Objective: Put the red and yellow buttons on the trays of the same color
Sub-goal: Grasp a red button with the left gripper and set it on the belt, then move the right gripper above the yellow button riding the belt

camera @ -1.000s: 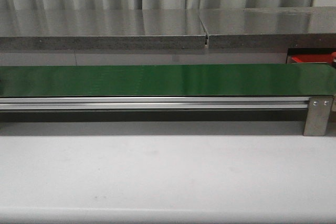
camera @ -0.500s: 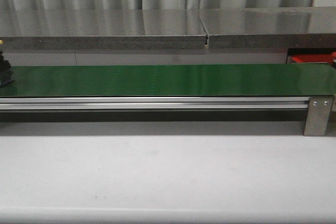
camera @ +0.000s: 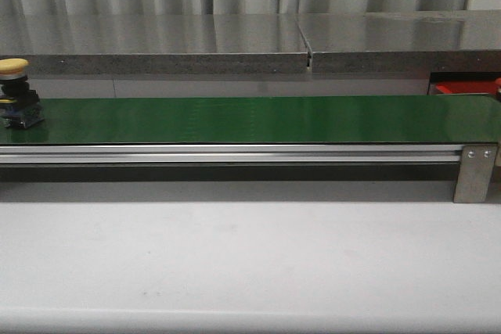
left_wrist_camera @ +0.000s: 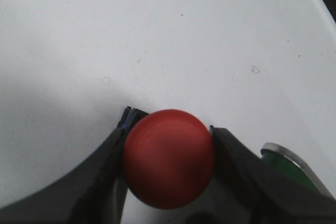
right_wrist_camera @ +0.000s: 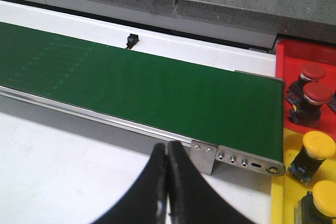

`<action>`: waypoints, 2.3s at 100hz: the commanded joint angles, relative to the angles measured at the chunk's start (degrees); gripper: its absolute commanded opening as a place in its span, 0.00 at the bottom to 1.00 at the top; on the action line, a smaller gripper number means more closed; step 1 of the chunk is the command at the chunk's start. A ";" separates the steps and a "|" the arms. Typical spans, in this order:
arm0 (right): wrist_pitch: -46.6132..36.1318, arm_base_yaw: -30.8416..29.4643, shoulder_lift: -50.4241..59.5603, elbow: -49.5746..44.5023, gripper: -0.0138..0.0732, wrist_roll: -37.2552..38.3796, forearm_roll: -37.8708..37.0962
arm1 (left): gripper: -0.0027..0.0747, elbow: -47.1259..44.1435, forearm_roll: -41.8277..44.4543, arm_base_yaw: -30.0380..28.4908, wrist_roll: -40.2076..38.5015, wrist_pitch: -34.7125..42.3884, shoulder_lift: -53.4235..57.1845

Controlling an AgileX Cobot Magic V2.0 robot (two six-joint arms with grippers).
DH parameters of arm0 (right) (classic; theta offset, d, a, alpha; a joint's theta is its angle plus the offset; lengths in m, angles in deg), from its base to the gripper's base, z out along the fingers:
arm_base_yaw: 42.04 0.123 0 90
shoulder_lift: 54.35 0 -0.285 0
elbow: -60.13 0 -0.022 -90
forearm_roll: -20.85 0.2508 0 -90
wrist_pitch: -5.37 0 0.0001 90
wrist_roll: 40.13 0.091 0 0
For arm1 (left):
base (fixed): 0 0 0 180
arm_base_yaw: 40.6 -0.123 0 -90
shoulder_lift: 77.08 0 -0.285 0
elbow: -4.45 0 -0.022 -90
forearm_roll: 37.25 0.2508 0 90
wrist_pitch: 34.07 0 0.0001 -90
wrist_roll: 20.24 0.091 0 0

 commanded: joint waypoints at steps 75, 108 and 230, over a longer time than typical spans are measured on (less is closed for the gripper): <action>-3.06 -0.11 0.02 1.63 0.07 -0.27 0.55 | 0.25 1.58 7.65 6.58 7.31 -10.07 19.97; -3.06 -0.11 0.02 1.63 0.07 -0.27 0.55 | 0.25 -4.20 8.59 9.36 7.31 -10.61 19.84; -3.07 -0.11 0.02 1.63 0.07 -0.27 0.55 | 0.01 -20.22 12.74 21.87 17.54 -4.52 49.37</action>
